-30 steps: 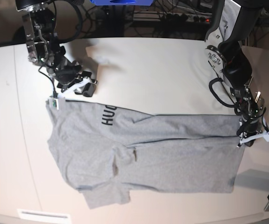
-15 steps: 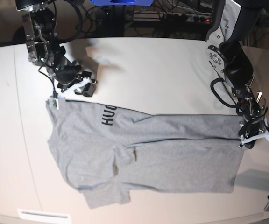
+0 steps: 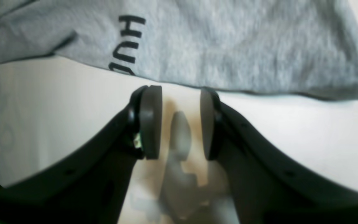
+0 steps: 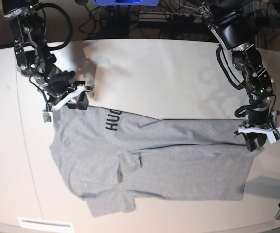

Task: Fold the T-shirt properly
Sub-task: 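Move both grippers down onto the shirt's folded edge to grasp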

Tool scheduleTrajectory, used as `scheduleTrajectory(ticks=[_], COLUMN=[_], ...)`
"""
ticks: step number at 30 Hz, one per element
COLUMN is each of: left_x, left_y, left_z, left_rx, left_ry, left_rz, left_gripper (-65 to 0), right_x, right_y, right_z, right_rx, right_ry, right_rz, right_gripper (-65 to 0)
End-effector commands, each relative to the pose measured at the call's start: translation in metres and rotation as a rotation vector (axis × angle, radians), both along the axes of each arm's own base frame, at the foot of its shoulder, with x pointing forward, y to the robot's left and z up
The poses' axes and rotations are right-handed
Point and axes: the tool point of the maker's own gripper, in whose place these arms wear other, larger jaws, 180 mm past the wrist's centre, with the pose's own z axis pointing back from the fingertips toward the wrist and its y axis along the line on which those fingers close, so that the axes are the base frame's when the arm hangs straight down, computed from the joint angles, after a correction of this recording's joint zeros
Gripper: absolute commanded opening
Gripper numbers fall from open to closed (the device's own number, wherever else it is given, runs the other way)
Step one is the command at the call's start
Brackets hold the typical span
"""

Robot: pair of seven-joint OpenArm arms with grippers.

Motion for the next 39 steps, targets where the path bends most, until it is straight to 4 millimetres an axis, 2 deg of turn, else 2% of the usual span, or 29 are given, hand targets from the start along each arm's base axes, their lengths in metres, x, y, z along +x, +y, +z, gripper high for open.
scheduleTrajectory(ticks=[1,4,7,10,13,16,18,24,31,36,39], left_x=[0.007,0.007,0.007,0.007,0.008,0.011,0.012,0.012,0.01,0.011,0.011], left_y=[0.001,0.007,0.01,0.009,0.007,0.001,0.0,0.001,0.003,0.005,0.006], left_z=[0.024,0.025,0.016,0.0,-0.006,-0.008,-0.006,-0.01,-0.04,-0.052,-0.056], left_rx=[0.032,0.055,0.117,0.167,0.195,0.207,0.212,0.197,0.155,0.141,0.136], left_ry=[-0.067,-0.058,-0.004,0.066,0.096,0.107,0.103,0.106,0.175,0.209,0.218], left_rz=[-0.017,-0.019,-0.015,-0.011,-0.014,-0.037,-0.042,-0.034,-0.034,-0.038,-0.037], left_gripper=[-41.0,-41.0,-41.0,-41.0,-40.6,-33.8,-30.7,-30.4,-30.6,-30.6,-30.7], right_x=[0.011,0.022,0.03,0.039,0.042,0.037,0.037,0.04,0.058,0.063,0.065], right_y=[0.0,0.001,0.003,0.017,0.03,0.042,0.041,0.032,0.028,0.011,0.004], right_z=[0.017,0.028,0.037,0.044,0.044,0.032,0.025,0.005,0.014,-0.019,-0.03], right_rx=[0.006,0.008,0.007,-0.008,-0.099,-0.162,-0.17,-0.197,-0.208,-0.25,-0.256], right_ry=[-0.062,-0.1,-0.118,-0.14,-0.181,-0.174,-0.16,-0.11,-0.151,-0.062,-0.067], right_rz=[0.002,0.006,0.018,0.067,0.126,0.183,0.183,0.171,0.156,0.127,0.102], right_gripper=[-44.5,-44.5,-44.3,-44.1,-43.1,-35.5,-33.8,-33.8,-33.5,-33.8,-33.8])
